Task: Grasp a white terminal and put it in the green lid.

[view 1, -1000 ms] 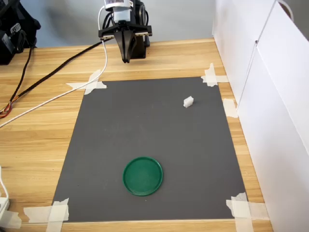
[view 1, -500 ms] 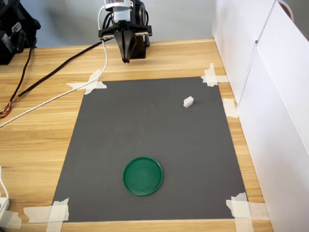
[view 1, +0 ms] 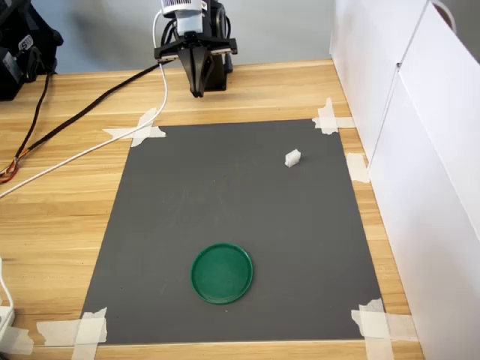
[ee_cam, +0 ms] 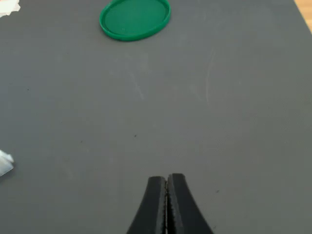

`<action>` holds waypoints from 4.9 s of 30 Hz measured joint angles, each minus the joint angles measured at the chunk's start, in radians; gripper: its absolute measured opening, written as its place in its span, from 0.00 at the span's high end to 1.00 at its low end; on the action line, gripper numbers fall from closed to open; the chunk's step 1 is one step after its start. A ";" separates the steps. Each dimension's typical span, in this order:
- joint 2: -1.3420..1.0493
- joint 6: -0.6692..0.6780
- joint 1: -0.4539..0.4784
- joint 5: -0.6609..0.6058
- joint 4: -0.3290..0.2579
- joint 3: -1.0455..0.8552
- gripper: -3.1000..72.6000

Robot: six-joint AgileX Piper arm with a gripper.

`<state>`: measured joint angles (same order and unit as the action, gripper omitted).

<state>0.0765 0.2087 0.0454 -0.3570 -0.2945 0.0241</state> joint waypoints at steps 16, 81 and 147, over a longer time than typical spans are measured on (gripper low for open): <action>0.511 -0.001 0.000 0.002 -0.039 0.314 0.99; 1.328 0.606 -0.598 -0.707 0.181 1.093 0.20; 1.641 0.536 -0.598 -0.402 0.199 0.984 0.08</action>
<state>1.7172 0.7451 -0.5531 -0.7589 -0.0956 1.0083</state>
